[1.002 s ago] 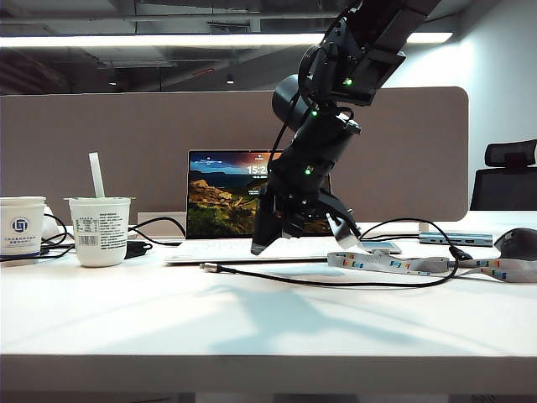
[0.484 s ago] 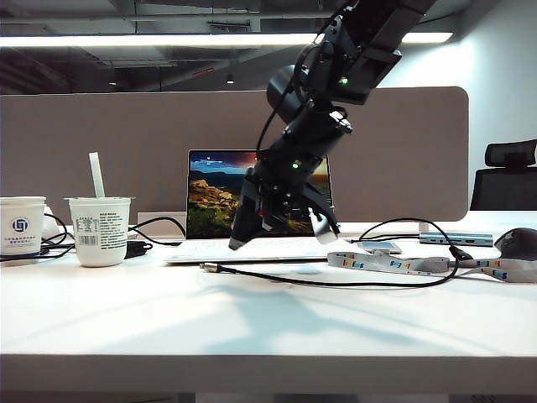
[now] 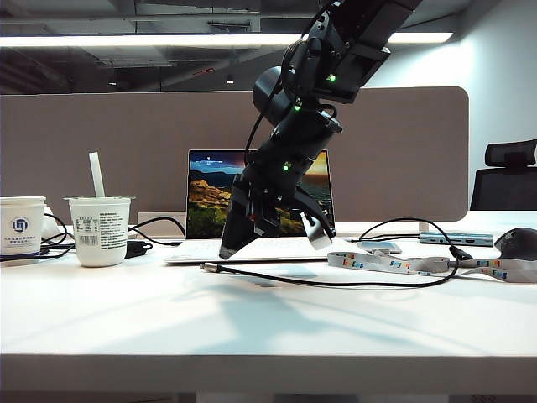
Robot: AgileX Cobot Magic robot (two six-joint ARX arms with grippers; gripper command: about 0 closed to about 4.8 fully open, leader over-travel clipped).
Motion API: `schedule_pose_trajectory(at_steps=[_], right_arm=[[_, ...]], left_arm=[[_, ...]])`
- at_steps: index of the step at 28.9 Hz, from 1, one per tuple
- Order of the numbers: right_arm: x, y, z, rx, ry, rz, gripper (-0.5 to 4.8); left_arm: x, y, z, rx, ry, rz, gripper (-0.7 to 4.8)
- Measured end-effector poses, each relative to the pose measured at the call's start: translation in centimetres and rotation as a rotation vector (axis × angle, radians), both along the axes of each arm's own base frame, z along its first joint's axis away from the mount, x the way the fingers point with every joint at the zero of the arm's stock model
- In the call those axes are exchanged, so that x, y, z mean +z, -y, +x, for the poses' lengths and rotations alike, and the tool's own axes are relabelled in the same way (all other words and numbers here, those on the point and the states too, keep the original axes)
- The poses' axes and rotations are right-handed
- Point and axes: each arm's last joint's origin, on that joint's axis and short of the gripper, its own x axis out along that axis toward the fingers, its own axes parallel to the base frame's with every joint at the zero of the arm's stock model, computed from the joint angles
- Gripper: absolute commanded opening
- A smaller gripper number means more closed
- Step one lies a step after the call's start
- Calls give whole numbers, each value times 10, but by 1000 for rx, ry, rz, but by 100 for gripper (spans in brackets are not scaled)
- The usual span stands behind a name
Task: Pick up the black phone, pick up the charger plug, insert the charger plug into the phone's charging port, and finally place the connected phone back on the desk.
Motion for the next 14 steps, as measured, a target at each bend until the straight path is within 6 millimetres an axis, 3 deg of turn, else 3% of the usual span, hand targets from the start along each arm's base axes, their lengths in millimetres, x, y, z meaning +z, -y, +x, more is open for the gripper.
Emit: schedule_pose_trajectory(at_steps=[14], right_arm=[[7,-17,12,15,22,15,237]], left_arm=[[0,0,-1,-2,0,-2,-7]])
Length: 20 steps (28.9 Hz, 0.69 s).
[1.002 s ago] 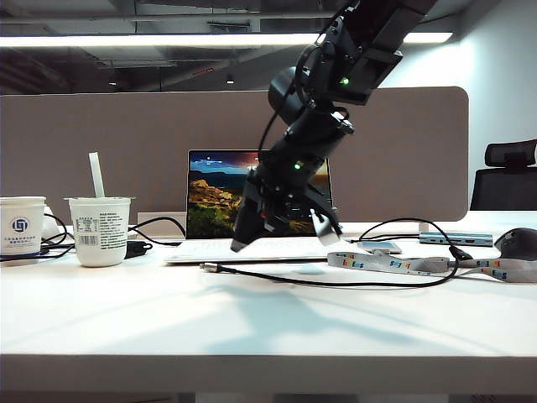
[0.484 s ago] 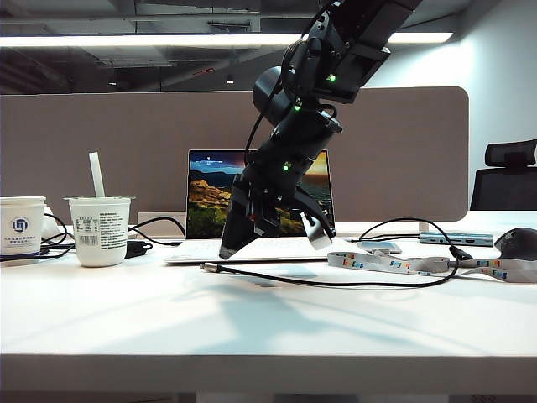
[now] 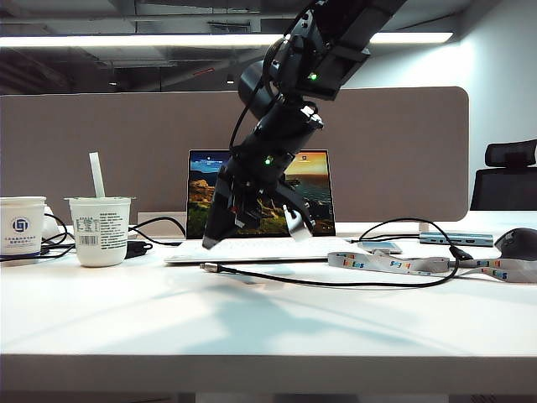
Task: Pick up the black phone, pick up the charger plug, insert the charger plug into the phone's charging port, and finally place the connected phone back on the desk.
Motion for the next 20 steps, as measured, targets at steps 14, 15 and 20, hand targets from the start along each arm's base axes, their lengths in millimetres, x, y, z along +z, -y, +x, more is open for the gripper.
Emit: schedule_pose_trajectory(at_steps=[14,15,20], right_arm=[[-22,3,-4,0,-103,-72,210],[-23,3,-3,-1,-101,-70,210],[-24,2,0,-2,-91,-64,209]], left_arm=[[2,-3,-7,-1,6,-5,-7],[2,-3,-8,-1,5,-4,-7],[2,-4,-9,-1,4,-4,-7]])
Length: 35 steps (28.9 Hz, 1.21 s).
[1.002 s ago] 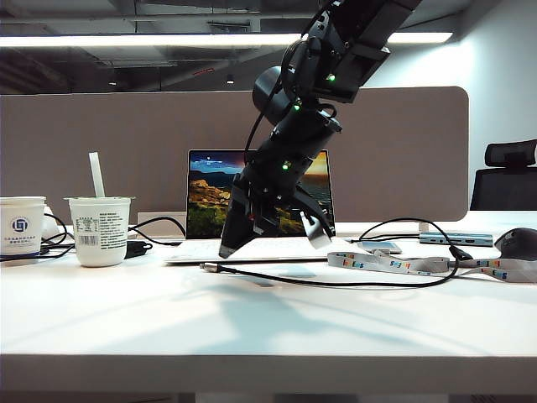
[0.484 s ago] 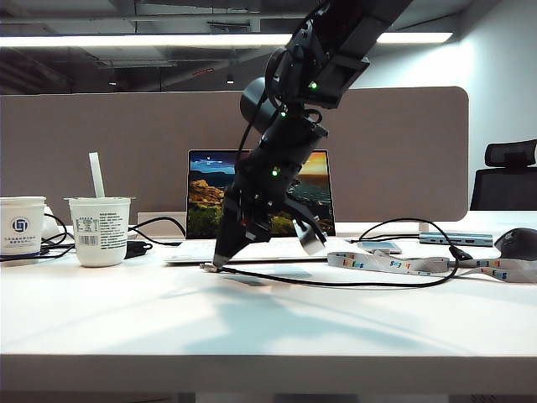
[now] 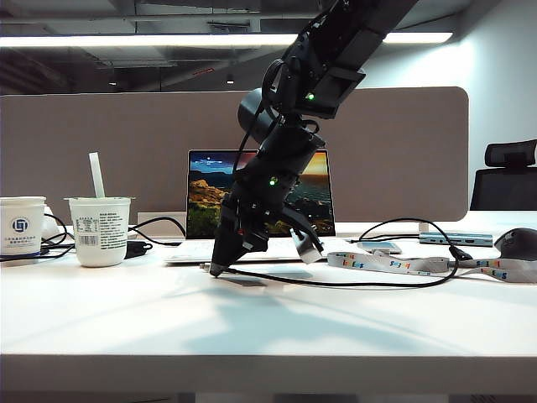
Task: Pick up the black phone, pick up the charger plug, insert the charger plug into the phone's charging port, and finally place the connected phone back on the desk.
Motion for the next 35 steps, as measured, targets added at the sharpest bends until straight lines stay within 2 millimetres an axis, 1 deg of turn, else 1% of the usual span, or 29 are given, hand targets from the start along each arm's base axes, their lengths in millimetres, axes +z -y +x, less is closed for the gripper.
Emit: schedule_pose_trajectory(at_steps=[2,3,6,8,11,17,26,31,35], right_arm=[[0,0,0,0,0,0,180],[0,0,0,0,0,0,146],[-2,0,1,-5,1,-5,75],[-3,2,2,-13,6,-11,56],[-3,3,3,-22,9,-19,-8],[-3,4,3,-25,5,-26,-10],[0,6,-1,-4,-50,-28,-10],[4,9,-7,30,-58,-73,-10],[10,15,-13,73,-58,-142,-10]], left_arm=[[0,0,0,0,-2,1,-7],[0,0,0,0,-2,1,-7],[0,0,-1,0,0,0,-7],[0,0,-1,0,1,0,-7],[0,0,-1,0,0,0,-7],[0,0,-1,0,1,0,-7],[0,-1,-1,0,1,0,-7],[0,-1,-1,0,1,-1,-7],[0,-1,-1,0,1,-1,-7]])
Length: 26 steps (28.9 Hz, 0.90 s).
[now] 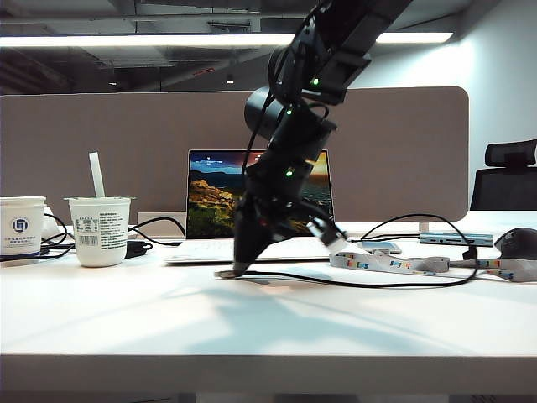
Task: Pick up the black phone, pick up the charger plug, insert the charger plug into the phone's charging port, and finally place the connected phone back on the desk.
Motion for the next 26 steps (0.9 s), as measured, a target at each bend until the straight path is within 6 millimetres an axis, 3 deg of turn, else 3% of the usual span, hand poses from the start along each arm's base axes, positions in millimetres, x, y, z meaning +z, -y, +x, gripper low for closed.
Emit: schedule_pose_trajectory(at_steps=[10,15,24,26], right_arm=[[12,21,-13,225,-7,-188,-9],[33,25,-7,447,167,-329,-8],[53,24,-2,503,252,-345,-8],[52,24,-3,447,209,-318,35]], left_arm=[[0,0,0,0,1,-1,-7],[0,0,0,0,2,-1,-7],[0,0,0,0,2,-1,-7],[1,0,0,1,7,-2,-7]])
